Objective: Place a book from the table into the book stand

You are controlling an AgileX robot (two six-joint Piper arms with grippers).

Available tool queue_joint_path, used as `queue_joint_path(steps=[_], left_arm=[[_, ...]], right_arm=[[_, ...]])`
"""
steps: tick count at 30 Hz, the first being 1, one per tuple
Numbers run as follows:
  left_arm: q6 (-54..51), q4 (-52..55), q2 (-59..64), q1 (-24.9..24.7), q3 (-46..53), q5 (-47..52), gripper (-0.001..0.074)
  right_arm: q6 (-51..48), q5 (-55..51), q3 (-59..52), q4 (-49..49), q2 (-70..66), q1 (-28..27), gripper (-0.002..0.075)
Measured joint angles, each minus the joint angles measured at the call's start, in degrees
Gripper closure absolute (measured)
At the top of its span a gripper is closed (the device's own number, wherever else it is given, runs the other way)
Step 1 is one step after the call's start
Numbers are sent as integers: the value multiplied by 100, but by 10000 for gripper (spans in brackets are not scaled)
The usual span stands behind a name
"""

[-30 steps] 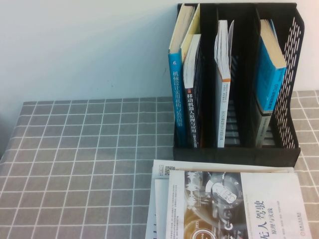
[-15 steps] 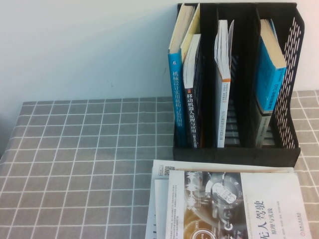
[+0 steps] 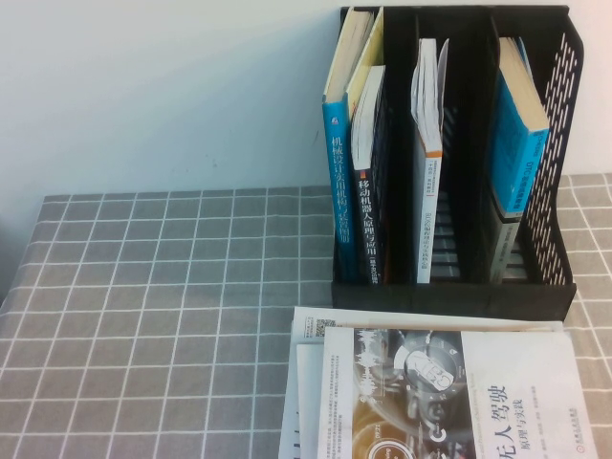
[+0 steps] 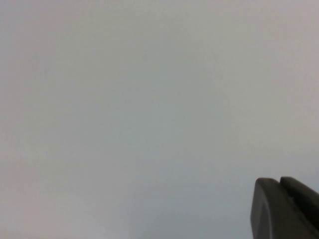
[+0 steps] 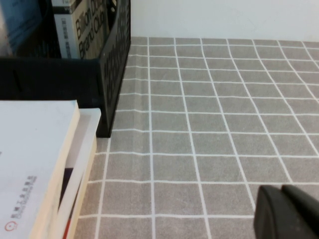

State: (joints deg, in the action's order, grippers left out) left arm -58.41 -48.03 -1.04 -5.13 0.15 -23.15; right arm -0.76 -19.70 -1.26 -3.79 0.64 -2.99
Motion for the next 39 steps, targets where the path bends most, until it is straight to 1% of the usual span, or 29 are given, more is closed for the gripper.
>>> queue_joint_path(steps=[2, 4, 5, 6, 8, 11, 12, 14, 16, 18, 20, 22, 24, 27, 28, 29, 31, 33, 35, 36, 37, 38, 39], left_arm=[[1863, -1140, 0, 0, 12, -85, 739], [2795, -2416, 0, 0, 97, -187, 739], [3009, -2958, 0, 0, 109, -323, 739], [3061, -3271, 0, 0, 109, -501, 739], [2939, -3664, 0, 0, 109, -1230, 739], [2467, -3443, 0, 0, 109, -2661, 739], [2250, -3133, 0, 0, 109, -3180, 739], [1434, -2181, 0, 0, 109, -4039, 739], [506, -1195, 0, 0, 109, -4428, 739], [-261, -370, 0, 0, 109, -4458, 739], [-506, 264, 0, 0, 109, -4141, 739], [-373, 685, 0, 0, 109, -3487, 739], [252, 1103, 0, 0, 109, -2672, 739], [1927, 1448, 0, 0, 109, -1048, 739], [2335, 1491, 0, 0, 109, -585, 739], [2500, 1540, 0, 0, 109, -20, 739], [2126, 1752, 0, 0, 109, 861, 739], [775, 2188, 0, 0, 109, 1557, 739], [-636, 2437, 0, 0, 109, 1927, 739], [-1205, 2437, 0, 0, 109, 1914, 739], [-1486, 2425, 0, -13, 109, 1798, 739], [-1448, 2425, 0, -42, 109, 1527, 739], [-1092, 2425, 0, -102, 109, 1126, 739]], right_arm=[[0, 0, 0, 0, 0, 0, 731], [0, 0, 0, 0, 0, 0, 731], [0, 0, 0, 0, 0, 0, 731], [0, 0, 0, 0, 0, 0, 731], [0, 0, 0, 0, 0, 0, 731], [0, 0, 0, 0, 0, 0, 731], [0, 0, 0, 0, 0, 0, 731], [0, 0, 0, 0, 0, 0, 731], [0, 0, 0, 0, 0, 0, 731], [0, 0, 0, 0, 0, 0, 731], [0, 0, 0, 0, 0, 0, 731], [0, 0, 0, 0, 0, 0, 731], [0, 0, 0, 0, 0, 0, 731], [0, 0, 0, 0, 0, 0, 731], [0, 0, 0, 0, 0, 0, 731], [0, 0, 0, 0, 0, 0, 731], [0, 0, 0, 0, 0, 0, 731], [0, 0, 0, 0, 0, 0, 731], [0, 0, 0, 0, 0, 0, 731], [0, 0, 0, 0, 0, 0, 731], [0, 0, 0, 0, 0, 0, 731], [0, 0, 0, 0, 0, 0, 731], [0, 0, 0, 0, 0, 0, 731]])
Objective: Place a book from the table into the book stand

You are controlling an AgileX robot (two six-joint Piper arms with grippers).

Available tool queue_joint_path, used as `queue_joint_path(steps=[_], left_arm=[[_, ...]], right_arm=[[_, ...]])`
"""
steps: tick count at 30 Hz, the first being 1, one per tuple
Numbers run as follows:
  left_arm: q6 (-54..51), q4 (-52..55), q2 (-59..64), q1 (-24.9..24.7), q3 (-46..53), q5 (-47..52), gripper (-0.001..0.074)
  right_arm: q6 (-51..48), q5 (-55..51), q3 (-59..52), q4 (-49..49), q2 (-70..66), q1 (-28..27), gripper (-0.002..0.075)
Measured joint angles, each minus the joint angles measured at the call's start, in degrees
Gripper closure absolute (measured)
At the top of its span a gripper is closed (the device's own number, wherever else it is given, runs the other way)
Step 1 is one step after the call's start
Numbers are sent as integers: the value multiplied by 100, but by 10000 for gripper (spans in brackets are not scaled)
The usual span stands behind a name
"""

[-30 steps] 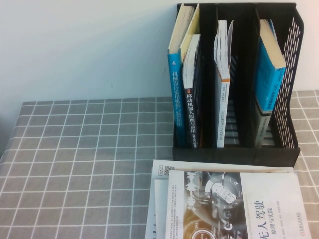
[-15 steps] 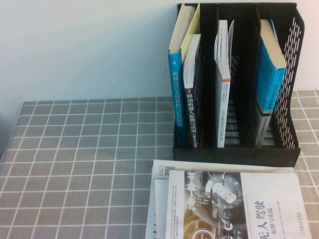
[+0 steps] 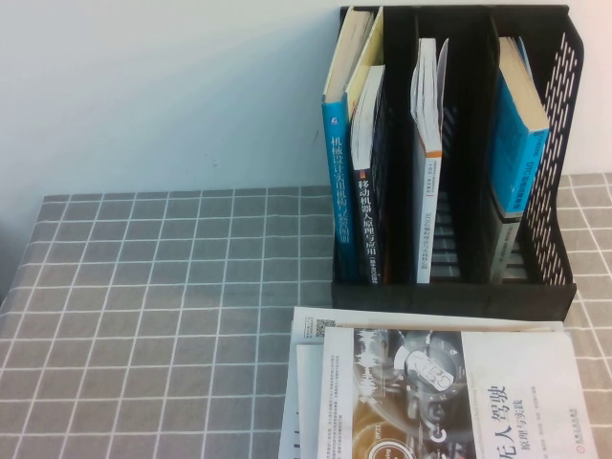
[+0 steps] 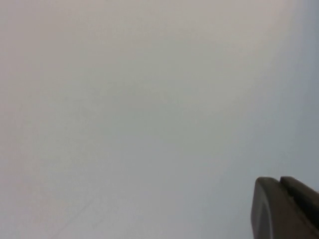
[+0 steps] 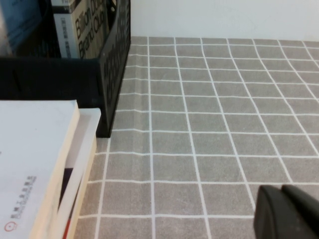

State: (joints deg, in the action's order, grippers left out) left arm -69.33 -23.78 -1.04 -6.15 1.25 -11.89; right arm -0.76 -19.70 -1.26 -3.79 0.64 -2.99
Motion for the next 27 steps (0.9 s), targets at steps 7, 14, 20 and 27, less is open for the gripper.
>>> queue_joint_path(steps=[7, 14, 20, 27], left_arm=[[5067, -2080, 0, -293, -59, -2910, 739], [3055, -3680, 0, -293, -58, -1518, 739], [-2537, -2884, 0, -302, -58, -18, 739], [-594, -3642, 0, -665, -834, 817, 739]], right_arm=[[0, 0, 0, 0, 0, 0, 731], [0, 0, 0, 0, 0, 0, 731], [0, 0, 0, 0, 0, 0, 731], [0, 0, 0, 0, 0, 0, 731]])
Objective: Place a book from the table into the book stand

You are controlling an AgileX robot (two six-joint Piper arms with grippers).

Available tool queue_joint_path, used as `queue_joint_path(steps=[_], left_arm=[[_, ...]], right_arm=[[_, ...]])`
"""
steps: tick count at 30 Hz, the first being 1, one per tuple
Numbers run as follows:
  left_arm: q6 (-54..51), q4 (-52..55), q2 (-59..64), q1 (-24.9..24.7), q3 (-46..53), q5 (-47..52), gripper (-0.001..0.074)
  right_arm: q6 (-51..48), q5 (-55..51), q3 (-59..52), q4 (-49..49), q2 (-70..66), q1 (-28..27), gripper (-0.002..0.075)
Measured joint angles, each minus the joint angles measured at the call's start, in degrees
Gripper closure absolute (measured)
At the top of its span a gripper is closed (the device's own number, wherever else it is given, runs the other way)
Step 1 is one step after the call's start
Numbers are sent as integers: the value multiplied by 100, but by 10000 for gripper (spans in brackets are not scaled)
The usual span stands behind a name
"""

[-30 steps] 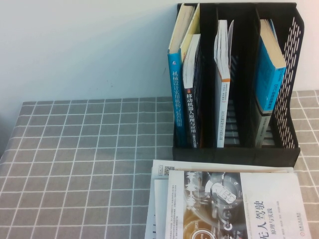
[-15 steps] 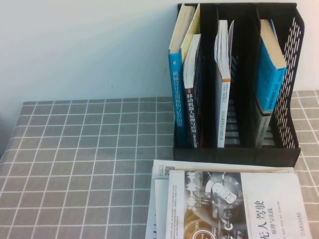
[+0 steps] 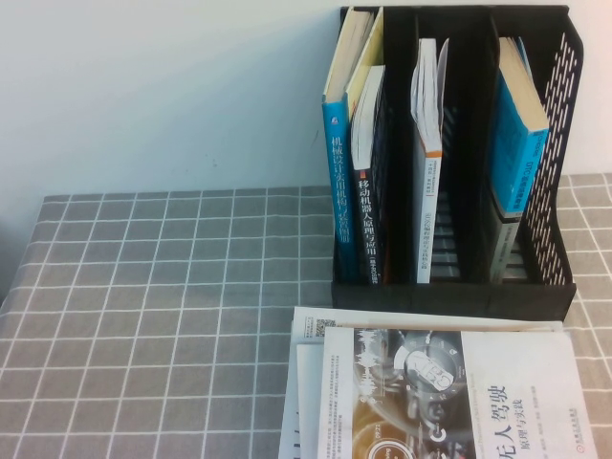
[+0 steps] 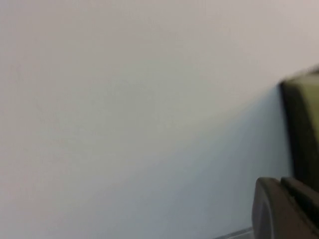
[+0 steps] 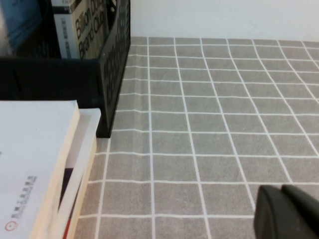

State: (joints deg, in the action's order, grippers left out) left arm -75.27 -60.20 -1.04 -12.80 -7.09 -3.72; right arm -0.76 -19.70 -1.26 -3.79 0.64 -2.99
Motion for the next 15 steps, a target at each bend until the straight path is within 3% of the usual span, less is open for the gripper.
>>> queue_joint_path(steps=[3, 7, 9, 15], left_arm=[[1230, -407, 0, -76, -6, -34, 739], [1039, -535, 0, -76, 368, -420, 739], [261, -446, 0, -76, 612, -716, 739], [-3366, 22, 0, -76, 834, -1715, 739]], right_arm=[[0, 0, 0, 0, 0, 0, 731], [0, 0, 0, 0, 0, 0, 731], [0, 0, 0, 0, 0, 0, 731], [0, 0, 0, 0, 0, 0, 731]])
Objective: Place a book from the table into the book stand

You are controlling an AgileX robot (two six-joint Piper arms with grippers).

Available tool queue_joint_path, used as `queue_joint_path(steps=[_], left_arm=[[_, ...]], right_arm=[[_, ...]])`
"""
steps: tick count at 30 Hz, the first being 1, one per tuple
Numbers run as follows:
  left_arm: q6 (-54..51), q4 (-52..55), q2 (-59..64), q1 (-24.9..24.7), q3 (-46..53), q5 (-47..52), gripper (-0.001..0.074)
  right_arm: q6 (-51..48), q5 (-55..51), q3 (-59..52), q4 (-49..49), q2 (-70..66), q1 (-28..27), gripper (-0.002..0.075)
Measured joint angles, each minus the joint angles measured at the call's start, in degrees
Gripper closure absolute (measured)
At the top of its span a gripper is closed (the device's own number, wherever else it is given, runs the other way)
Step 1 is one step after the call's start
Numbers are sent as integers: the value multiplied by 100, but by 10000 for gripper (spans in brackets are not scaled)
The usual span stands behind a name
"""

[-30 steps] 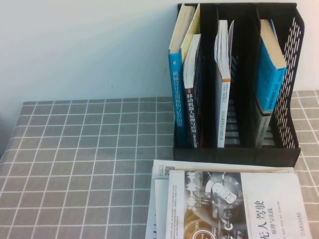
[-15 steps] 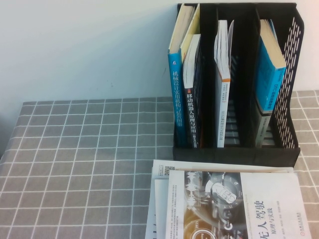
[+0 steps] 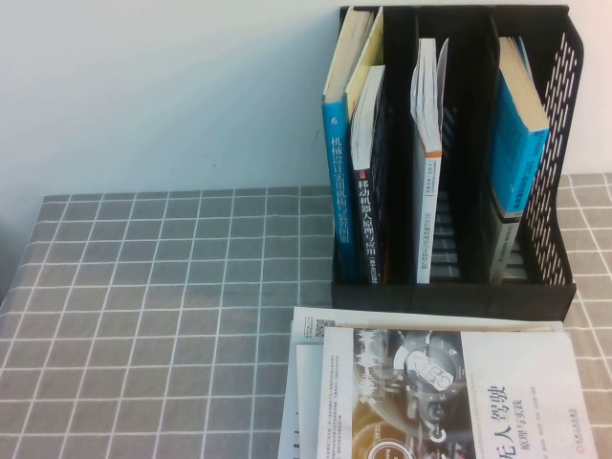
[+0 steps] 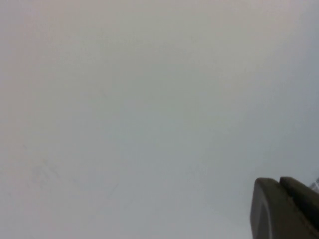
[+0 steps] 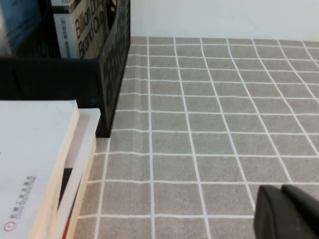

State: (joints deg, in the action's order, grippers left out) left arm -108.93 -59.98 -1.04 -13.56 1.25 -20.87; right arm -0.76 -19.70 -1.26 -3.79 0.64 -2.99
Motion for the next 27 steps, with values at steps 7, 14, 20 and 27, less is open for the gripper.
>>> queue_joint_path(steps=[7, 14, 20, 27], left_arm=[[4701, -62, 0, -128, -507, 234, 739], [4867, -1005, 0, -128, -145, -471, 739], [457, -411, 0, -128, -22, -1570, 739], [4599, 507, 0, -128, -182, -1345, 739]], right_arm=[[0, 0, 0, 0, 0, 0, 731], [0, 0, 0, 0, 0, 0, 731], [0, 0, 0, 0, 0, 0, 731], [0, 0, 0, 0, 0, 0, 731]])
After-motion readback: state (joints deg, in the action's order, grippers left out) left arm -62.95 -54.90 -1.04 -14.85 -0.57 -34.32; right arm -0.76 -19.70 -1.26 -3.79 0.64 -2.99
